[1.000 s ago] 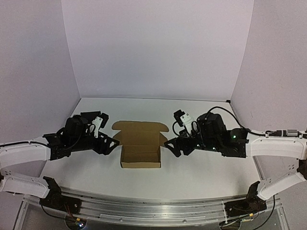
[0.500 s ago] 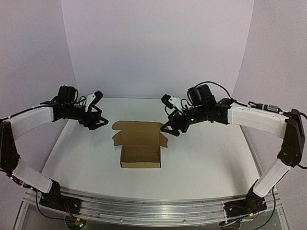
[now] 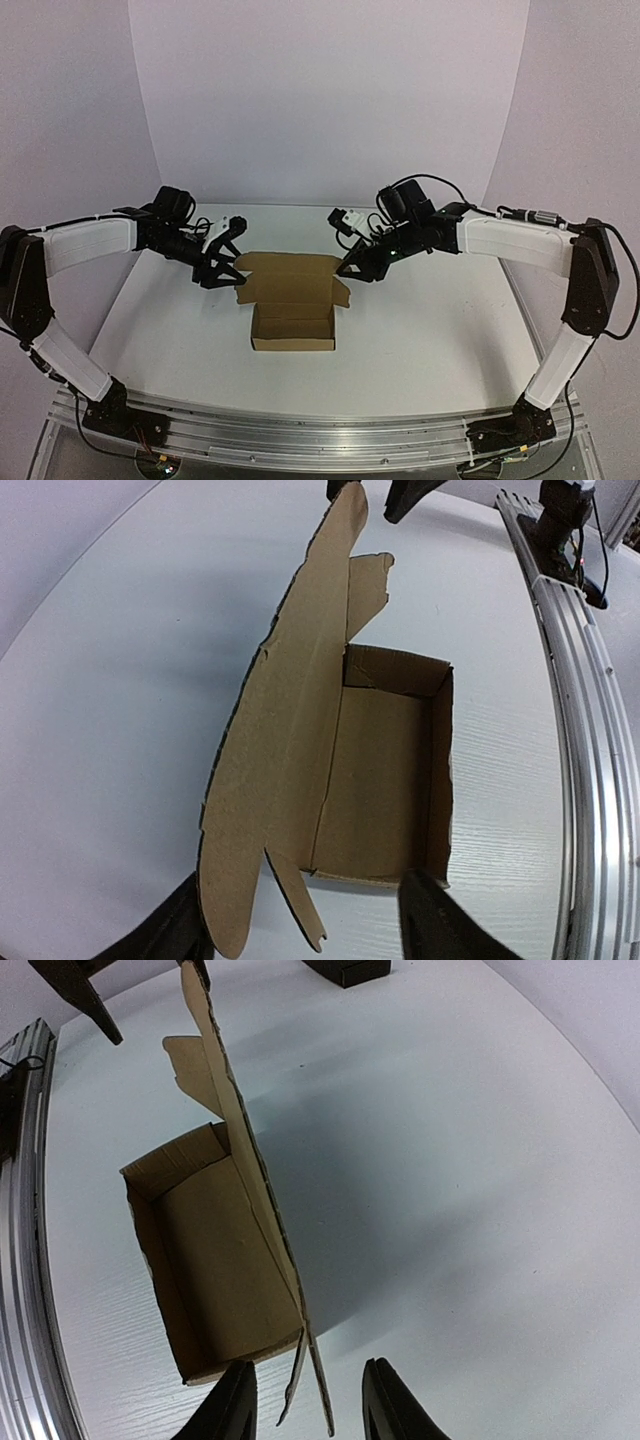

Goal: Fold the paper box

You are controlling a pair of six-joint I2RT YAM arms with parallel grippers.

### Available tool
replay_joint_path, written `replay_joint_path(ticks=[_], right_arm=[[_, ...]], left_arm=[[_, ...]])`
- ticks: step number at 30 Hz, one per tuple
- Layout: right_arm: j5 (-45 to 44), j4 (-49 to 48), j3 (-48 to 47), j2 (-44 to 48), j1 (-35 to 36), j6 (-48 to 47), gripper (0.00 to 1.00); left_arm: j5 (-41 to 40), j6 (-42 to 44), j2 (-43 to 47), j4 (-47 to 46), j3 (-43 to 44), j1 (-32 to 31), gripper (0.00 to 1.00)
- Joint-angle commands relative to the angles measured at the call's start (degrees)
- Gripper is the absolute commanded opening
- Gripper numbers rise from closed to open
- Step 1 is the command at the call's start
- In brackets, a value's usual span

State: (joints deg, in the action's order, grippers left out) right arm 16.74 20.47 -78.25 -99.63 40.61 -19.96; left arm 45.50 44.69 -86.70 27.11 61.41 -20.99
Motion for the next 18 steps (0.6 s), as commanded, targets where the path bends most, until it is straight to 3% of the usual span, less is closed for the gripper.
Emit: replay_joint_path(ticks=[1,5,12,14,18], right_arm=[[1.5,0.4,-2.9,-1.7,-0.2,0.8,0.33],[1.1,0.4,-3.5,-2.0,-0.2,0.9,0.26],[-0.1,0.4,-4.3,-1.6,-0.2,2.6,0.09],[-0.4,0.4,-4.3,-1.5,0.0,5.1,0.01],[-7.9,0.4,-3.7,-0.7,2.2,13.2,0.00]], left_arm=[[-2.2,-1.1,-0.8,-2.2,3.6,-0.4,0.54],[-2.8,-0.6,-1.3,-1.9,3.7,-0.9,0.47],[-4.9,-2.6,-2.2,-2.8,4.3,-3.0,0.02],[-5.9,-5.3,-2.3,-2.6,4.6,-3.4,0.00],[-12.6,-19.3,-1.8,-5.0,6.4,-4.4,0.00]])
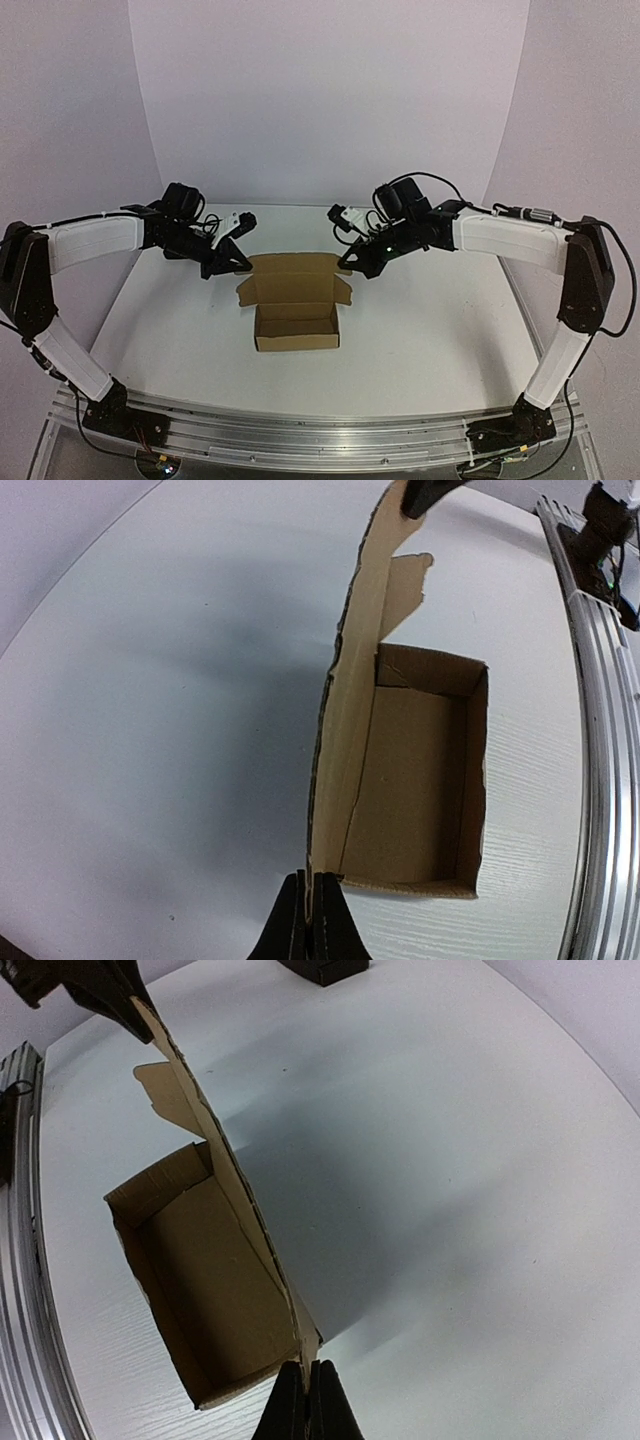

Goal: Fold the paper box

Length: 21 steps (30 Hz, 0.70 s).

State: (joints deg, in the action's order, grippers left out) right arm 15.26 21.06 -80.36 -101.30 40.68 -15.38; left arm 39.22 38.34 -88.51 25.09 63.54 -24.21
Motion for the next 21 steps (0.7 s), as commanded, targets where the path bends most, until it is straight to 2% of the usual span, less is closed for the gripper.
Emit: replay_joint_path(ticks=[1,8,12,15,19,21], right_arm=[[-10.2,-0.3,-1.5,1.3,3.3,11.7,0.00],[-38.4,-0.3,-2.2,-0.1,14.9,41.3,0.00],[-49.0,-1.0,-3.6,-2.2,20.0,54.3,0.00],[-55.6,-1.3,-6.0,-4.3,22.9,61.9,0.00],[-66.5,-1.4,-11.2,-8.6,26.6,65.1,0.00],[-69.4,-1.3,-11.9,-9.7,27.2,70.2,0.00]], left_arm=[[-8.3,-16.5,0.1,-3.1,5.2,-1.4,0.00],[-21.6,-43.8,0.6,1.5,9.1,-4.0,0.00],[-25.4,-57.5,0.8,3.2,8.8,-6.7,0.00],[-28.7,-62.7,0.8,2.4,8.2,-10.5,0.00],[-31.5,-65.4,-0.2,2.0,8.9,-14.5,0.00],[-31.7,-67.0,-0.8,2.6,9.2,-15.5,0.00]])
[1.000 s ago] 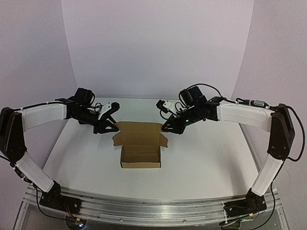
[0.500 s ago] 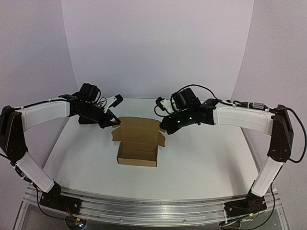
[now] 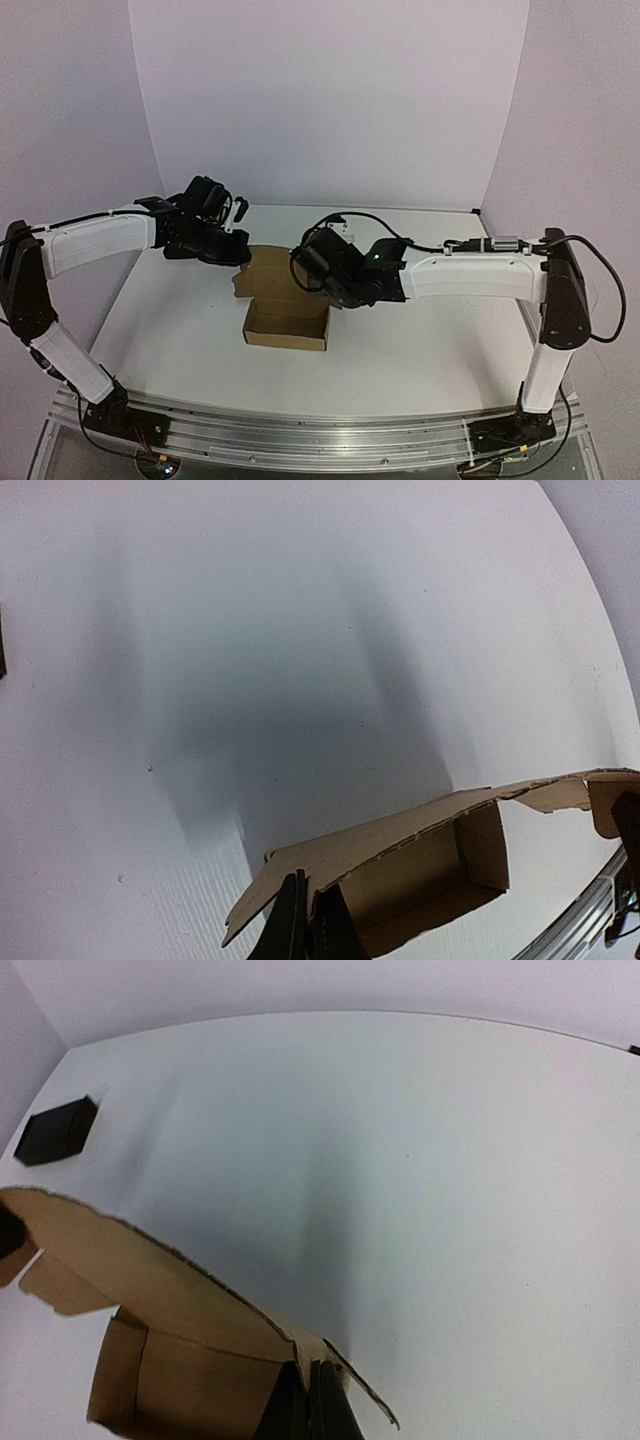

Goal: Fold the paper box

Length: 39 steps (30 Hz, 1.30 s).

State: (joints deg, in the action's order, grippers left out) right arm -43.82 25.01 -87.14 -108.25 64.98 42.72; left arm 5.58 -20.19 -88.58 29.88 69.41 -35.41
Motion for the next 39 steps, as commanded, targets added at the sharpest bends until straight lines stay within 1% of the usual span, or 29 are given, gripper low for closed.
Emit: replay_joint_path(ticks=[1,3,7,9,11,12,14,16,18,19,20,21,22,23,24,26,28,30,32,34,36,38,39], right_arm=[[-11.2,-5.1,-4.9,-3.0,2.9,15.6,0.00],[-13.0,-5.0,-4.4,-3.1,2.9,22.7,0.00],[-13.0,-4.9,-5.3,-4.1,3.0,31.3,0.00],[-12.8,-4.9,-6.2,-4.8,3.2,31.6,0.00],[-13.3,-4.9,-6.4,-4.4,3.4,28.0,0.00],[-13.2,-4.9,-5.9,-3.8,3.6,26.2,0.03],[-11.1,-5.4,-3.9,-1.7,3.6,21.8,0.23],[-6.3,-9.1,-1.2,1.2,3.6,8.5,0.36],[4.0,-16.0,2.9,5.7,3.6,-6.9,0.56],[10.4,-16.8,3.9,7.3,3.6,-15.3,0.67],[15.2,-16.6,4.6,10.0,3.6,-22.1,0.77],[21.7,-15.5,5.3,12.7,3.6,-27.6,0.89],[29.0,-13.4,5.8,15.5,3.6,-31.9,0.97],[36.0,-10.7,6.1,18.5,3.6,-35.3,0.98],[40.5,-8.2,6.4,21.3,3.6,-38.4,0.98],[45.8,-5.0,8.3,26.9,3.5,-43.0,0.98],[44.1,-4.5,11.8,32.2,3.2,-47.8,0.98],[38.4,-4.5,15.5,35.3,1.9,-51.6,0.98],[33.3,-3.5,18.3,35.1,-0.9,-54.4,0.98],[31.9,-3.1,22.6,33.5,-1.5,-59.3,0.98],[35.5,-7.1,28.0,33.8,-2.6,-63.9,0.98],[44.4,-12.3,32.7,34.9,-6.9,-65.9,0.97],[48.6,-14.1,34.0,34.9,-8.6,-66.4,0.94]], left_arm=[[2.0,-9.3,-1.0,-1.9,3.4,-4.5,0.00],[1.7,-10.7,-1.5,-1.2,3.7,-4.6,0.00],[0.5,-12.2,-2.6,-1.4,5.1,-4.7,0.00],[1.0,-11.8,-3.1,-2.0,5.7,-4.8,0.00],[0.5,-9.8,-3.2,-1.6,6.0,-4.8,0.00],[0.0,-8.6,-2.9,-1.2,5.8,-4.8,0.00],[-1.2,-4.5,-1.8,-1.6,4.4,-4.7,0.00],[0.3,3.6,-0.8,-4.1,1.4,-4.5,0.00],[0.9,12.2,0.0,-6.2,-1.5,-4.1,0.00],[1.5,16.4,0.7,-7.5,-2.9,-3.6,0.00],[2.8,21.1,1.4,-8.6,-3.7,-3.1,0.00],[4.3,25.2,2.1,-9.5,-4.6,-2.4,0.00],[5.7,29.0,2.9,-10.2,-5.4,-1.8,0.00],[7.0,32.5,3.6,-10.6,-6.1,-1.2,0.00],[8.3,35.3,4.2,-11.0,-6.5,-0.8,0.00],[11.5,40.8,5.5,-11.5,-7.1,-0.3,0.00],[14.4,45.0,6.4,-12.0,-8.1,-0.2,0.00],[15.3,46.6,6.5,-12.5,-8.6,-0.1,0.00],[15.1,46.6,5.9,-12.2,-8.0,-0.1,0.00],[15.1,46.1,5.4,-12.0,-7.5,-0.1,0.00],[15.6,46.5,5.4,-12.3,-7.7,-0.1,0.00],[16.2,47.1,5.5,-12.6,-8.2,0.0,0.00],[16.5,47.6,5.5,-12.6,-8.4,0.0,0.00]])
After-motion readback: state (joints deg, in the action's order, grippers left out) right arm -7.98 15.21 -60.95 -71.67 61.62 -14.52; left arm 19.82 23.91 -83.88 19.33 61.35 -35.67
